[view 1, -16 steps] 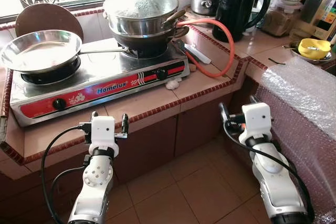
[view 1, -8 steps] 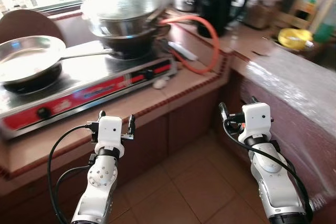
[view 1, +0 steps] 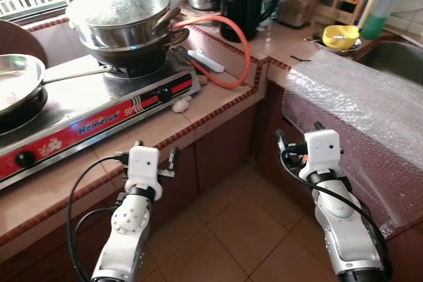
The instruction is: Kitchen organization
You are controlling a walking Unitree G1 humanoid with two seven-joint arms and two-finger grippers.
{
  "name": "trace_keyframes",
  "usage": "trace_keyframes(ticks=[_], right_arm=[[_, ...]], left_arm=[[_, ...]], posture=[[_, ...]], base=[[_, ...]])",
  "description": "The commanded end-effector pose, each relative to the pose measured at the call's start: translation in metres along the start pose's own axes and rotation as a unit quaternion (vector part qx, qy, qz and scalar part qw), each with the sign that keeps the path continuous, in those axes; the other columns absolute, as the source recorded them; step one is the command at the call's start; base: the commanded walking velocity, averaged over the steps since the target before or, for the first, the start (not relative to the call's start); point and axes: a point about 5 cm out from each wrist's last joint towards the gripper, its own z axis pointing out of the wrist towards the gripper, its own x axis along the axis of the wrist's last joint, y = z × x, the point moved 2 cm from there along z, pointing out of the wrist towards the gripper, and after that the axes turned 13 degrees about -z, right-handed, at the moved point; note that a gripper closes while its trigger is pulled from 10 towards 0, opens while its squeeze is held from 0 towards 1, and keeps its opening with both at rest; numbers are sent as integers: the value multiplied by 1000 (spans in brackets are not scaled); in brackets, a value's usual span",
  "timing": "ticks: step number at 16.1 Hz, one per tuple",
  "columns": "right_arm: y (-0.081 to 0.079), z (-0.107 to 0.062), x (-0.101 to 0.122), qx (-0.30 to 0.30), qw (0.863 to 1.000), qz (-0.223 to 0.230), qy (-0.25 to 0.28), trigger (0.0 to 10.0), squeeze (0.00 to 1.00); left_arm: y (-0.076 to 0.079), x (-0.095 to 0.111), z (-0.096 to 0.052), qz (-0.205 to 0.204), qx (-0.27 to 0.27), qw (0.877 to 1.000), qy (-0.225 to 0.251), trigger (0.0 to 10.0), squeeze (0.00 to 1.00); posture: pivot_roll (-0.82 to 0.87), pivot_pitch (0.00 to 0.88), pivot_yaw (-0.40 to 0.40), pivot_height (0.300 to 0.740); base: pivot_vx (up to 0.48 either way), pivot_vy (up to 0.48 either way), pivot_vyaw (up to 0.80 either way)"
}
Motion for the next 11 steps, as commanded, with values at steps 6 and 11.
trace_keyframes(ticks=[6,11], right_arm=[[-1,-2,3,-2,1000,8,1,10000,0],[-1,-2,3,-3,1000,10,1,10000,0]], left_arm=[[7,3,-1,-3,-22,1000,-3,10000,0],[7,6,2,-3,-24,1000,0,10000,0]], posture=[[-246,19,74,740],[-250,20,79,740]], base=[[0,0,-788],[0,0,-788]])
